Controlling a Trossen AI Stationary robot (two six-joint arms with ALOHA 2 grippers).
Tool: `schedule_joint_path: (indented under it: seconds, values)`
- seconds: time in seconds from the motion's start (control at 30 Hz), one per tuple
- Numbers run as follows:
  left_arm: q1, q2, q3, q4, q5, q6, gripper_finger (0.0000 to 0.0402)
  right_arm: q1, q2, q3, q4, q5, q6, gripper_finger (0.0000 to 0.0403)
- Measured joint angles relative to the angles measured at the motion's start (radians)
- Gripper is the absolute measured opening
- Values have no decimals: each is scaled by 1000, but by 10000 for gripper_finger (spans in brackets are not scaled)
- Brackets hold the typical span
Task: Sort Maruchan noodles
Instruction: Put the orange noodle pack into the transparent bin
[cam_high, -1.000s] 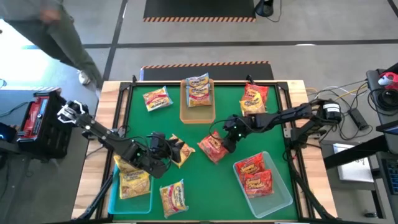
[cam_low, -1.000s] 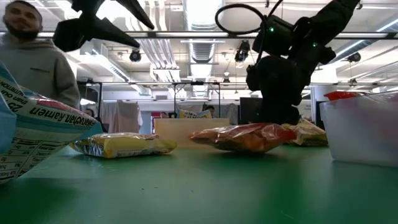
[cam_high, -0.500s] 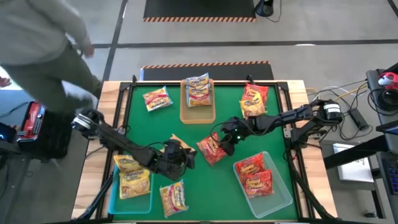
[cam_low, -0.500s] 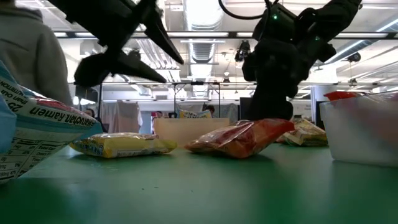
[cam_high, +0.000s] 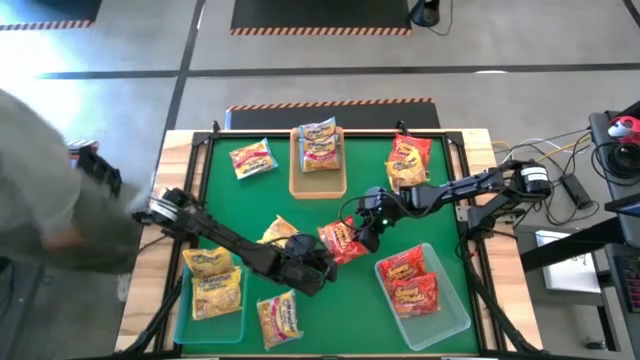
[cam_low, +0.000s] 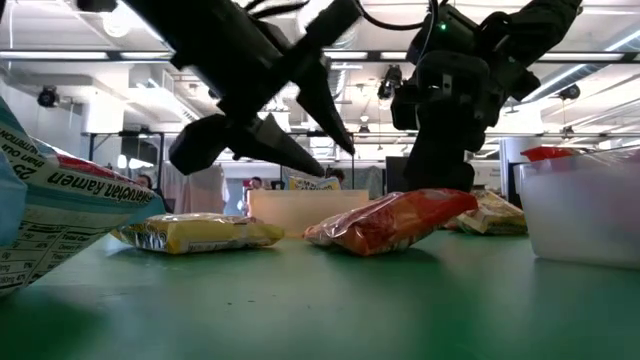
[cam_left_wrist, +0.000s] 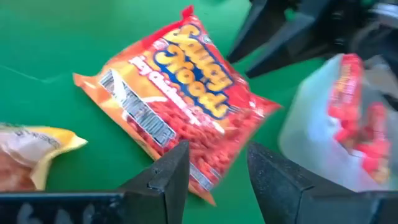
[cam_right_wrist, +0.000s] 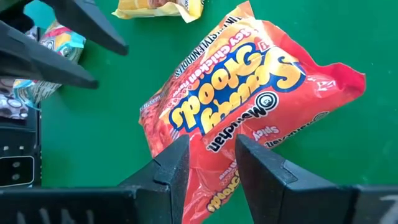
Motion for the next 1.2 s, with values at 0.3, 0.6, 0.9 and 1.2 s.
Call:
schedule_joint_path:
  seconds: [0.3, 0.6, 0.9, 1.2]
  values:
    - [40, 102, 102, -91, 7, -29, 108, 7, -28, 0, -68, -10, 0, 119]
    - [58, 158, 106, -134, 35, -48, 78, 4, -85, 0, -145, -9, 11, 120]
    - [59, 187, 110, -138, 36, -69, 77, 4, -83, 0, -161, -10, 68, 170]
    - [59, 190, 109, -142, 45, -69, 77, 4, -47, 0, -125, 21, 133, 226]
